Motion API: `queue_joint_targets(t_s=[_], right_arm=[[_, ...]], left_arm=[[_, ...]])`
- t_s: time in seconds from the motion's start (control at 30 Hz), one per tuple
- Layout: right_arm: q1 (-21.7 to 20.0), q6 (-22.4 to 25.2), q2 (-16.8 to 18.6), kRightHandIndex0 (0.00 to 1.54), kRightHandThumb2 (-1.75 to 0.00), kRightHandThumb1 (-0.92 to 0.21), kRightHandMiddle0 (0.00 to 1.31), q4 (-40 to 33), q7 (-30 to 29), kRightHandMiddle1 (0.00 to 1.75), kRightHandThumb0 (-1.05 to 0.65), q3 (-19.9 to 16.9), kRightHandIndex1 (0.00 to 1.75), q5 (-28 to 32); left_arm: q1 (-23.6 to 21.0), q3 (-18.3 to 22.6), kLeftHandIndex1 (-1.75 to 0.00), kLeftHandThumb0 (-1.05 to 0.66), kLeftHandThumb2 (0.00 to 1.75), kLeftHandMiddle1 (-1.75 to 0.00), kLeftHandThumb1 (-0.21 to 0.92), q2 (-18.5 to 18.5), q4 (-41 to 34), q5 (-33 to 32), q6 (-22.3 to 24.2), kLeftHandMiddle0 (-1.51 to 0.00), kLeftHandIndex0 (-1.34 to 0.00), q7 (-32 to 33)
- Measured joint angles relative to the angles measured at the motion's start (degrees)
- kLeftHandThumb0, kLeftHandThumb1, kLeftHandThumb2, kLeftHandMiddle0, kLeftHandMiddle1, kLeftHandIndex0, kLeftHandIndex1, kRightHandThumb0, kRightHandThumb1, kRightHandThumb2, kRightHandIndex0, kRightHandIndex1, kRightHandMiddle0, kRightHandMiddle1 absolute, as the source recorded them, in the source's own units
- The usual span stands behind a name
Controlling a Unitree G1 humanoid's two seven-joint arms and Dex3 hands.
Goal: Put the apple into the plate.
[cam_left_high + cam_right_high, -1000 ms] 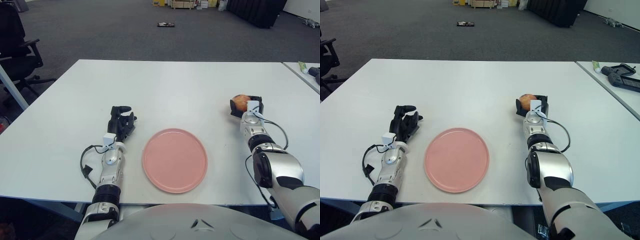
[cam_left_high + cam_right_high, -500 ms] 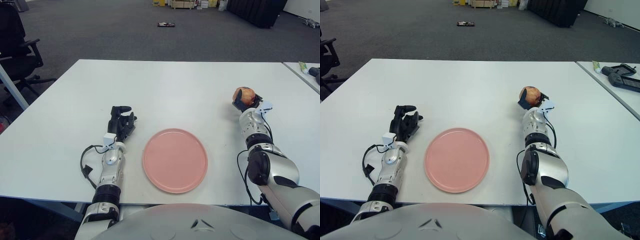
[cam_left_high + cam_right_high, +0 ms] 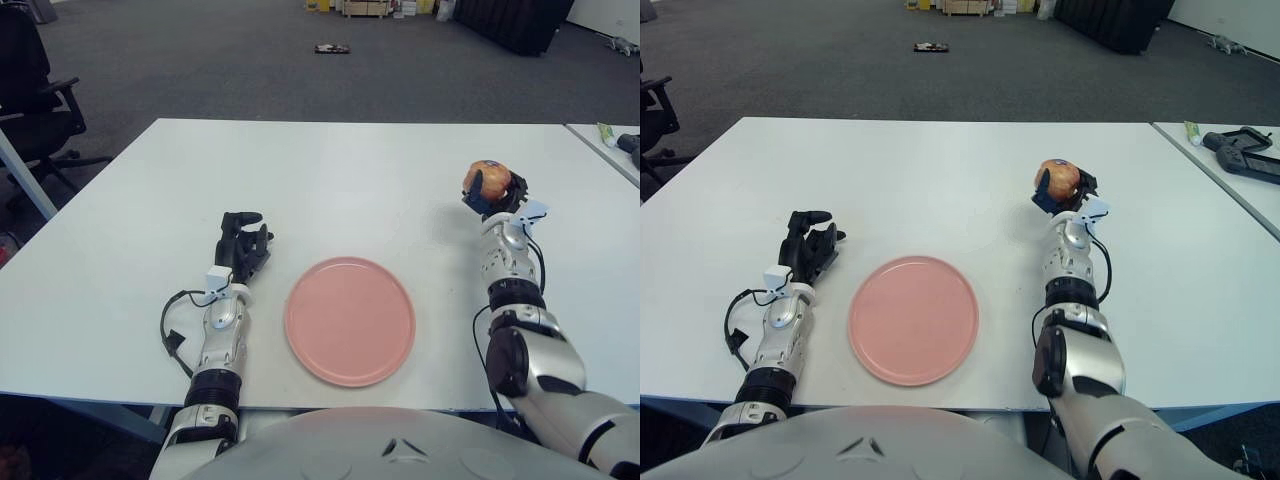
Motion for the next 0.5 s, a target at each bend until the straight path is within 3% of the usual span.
queue_joint_targets(t_s=[0.2,0.33,0.5], right_arm=[[5.1,-7.0,0.5,1.27,-1.45,-0.21,0.69,-5.5,8.2,1.75,-0.51,4.9,1.75,-2.1],[8.4,-12.6,0.4,1.28,-1.47,-0.19,0.71,-9.2,10.8,1.75,-0.52,9.0,1.75,-6.8],[13.3,-14.6,0.4,1.29,-1.51,-0.16,0.73,-16.9,13.2,1.75,-0.53,14.0,1.75,-11.2]], left_arm=[[0.0,0.0,-1.75,-0.35,0.52,-1.5,0.92,0.0,0.0,0.0,0.0,-0.43,-0.2,0.0],[0.0,-0.1,-1.75,-0.35,0.52,-1.5,0.92,0.0,0.0,0.0,0.0,-0.42,-0.2,-0.1],[-0.1,-0.2,-1.75,-0.35,0.52,-1.5,0.92,0.0,0.1,-0.2,-0.1,-0.43,-0.2,-0.1]])
